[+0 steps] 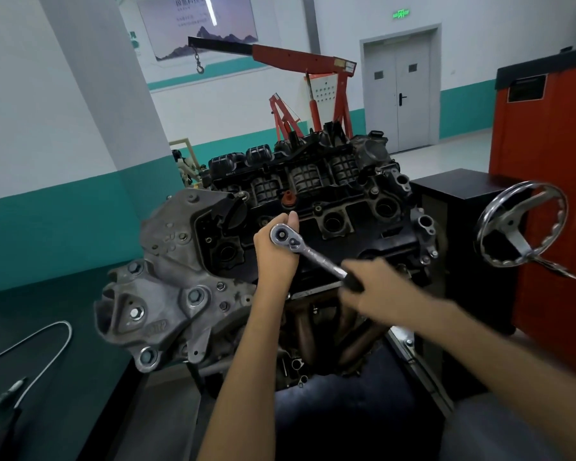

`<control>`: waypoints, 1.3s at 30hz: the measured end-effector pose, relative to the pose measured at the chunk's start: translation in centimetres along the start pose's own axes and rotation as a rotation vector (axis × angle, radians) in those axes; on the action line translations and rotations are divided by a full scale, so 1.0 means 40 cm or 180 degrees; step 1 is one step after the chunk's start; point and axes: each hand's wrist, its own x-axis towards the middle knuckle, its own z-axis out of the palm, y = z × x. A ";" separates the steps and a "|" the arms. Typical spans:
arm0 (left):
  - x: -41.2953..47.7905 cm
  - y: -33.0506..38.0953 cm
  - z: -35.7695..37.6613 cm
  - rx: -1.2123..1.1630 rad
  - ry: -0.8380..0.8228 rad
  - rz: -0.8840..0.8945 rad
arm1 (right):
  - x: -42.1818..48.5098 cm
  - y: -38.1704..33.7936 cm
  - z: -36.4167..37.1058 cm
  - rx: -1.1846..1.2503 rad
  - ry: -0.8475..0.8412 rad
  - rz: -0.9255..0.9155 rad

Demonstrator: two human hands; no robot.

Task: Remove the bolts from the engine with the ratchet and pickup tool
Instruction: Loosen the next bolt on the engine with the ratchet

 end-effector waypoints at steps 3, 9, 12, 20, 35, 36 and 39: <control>0.003 0.006 0.015 -0.0148 0.0168 0.0088 | -0.063 -0.074 0.141 0.1370 0.0011 0.0233; 0.015 -0.020 -0.052 0.0393 -0.0340 0.0143 | -0.010 -0.034 0.067 0.0371 -0.0087 -0.0058; 0.018 -0.017 -0.063 0.0605 -0.0507 0.0302 | 0.050 0.010 -0.081 -0.0781 -0.0205 -0.0455; -0.008 -0.012 -0.018 -0.0099 -0.0075 0.0014 | 0.017 0.005 -0.042 -0.0463 0.0190 -0.0205; 0.009 -0.011 -0.053 0.0393 -0.0246 0.0488 | 0.071 0.006 -0.134 -0.1260 -0.0123 -0.0649; 0.008 -0.008 -0.049 0.0298 -0.0356 0.0336 | 0.083 0.007 -0.151 -0.1458 -0.0087 -0.0727; -0.004 -0.011 -0.036 0.0073 -0.0351 0.0055 | 0.062 0.020 -0.113 -0.1161 0.0070 -0.0534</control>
